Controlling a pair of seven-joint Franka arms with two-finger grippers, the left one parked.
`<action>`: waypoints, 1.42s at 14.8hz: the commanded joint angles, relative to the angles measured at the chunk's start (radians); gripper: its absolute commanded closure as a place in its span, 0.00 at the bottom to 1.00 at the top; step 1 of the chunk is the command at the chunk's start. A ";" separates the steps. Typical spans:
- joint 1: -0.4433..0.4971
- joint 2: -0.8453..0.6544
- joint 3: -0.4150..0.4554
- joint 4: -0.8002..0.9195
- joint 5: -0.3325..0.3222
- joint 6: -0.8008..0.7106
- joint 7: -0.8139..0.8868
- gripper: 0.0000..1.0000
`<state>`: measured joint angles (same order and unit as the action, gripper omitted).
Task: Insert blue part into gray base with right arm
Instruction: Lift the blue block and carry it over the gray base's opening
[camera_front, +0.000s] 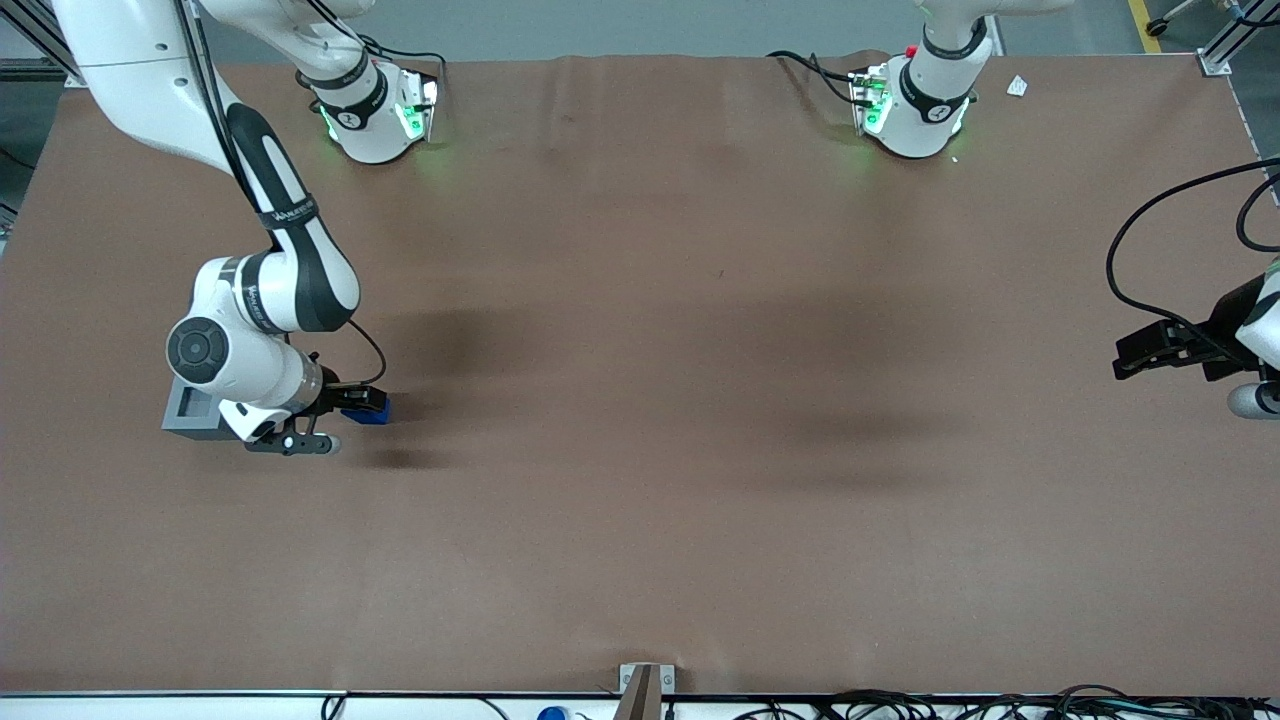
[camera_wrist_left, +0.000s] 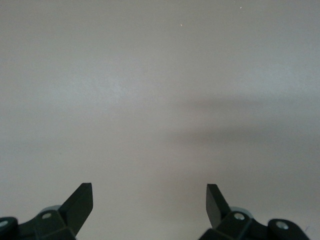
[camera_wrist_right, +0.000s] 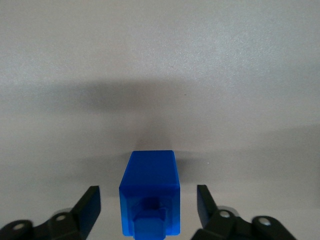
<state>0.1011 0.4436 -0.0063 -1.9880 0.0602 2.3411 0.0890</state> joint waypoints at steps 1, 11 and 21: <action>0.002 -0.008 -0.001 -0.009 -0.011 0.001 0.000 0.44; -0.058 -0.026 -0.008 0.156 -0.023 -0.226 -0.006 0.79; -0.228 -0.085 -0.008 0.282 -0.060 -0.388 -0.117 0.82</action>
<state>-0.0976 0.3919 -0.0283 -1.6979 0.0153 1.9682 -0.0044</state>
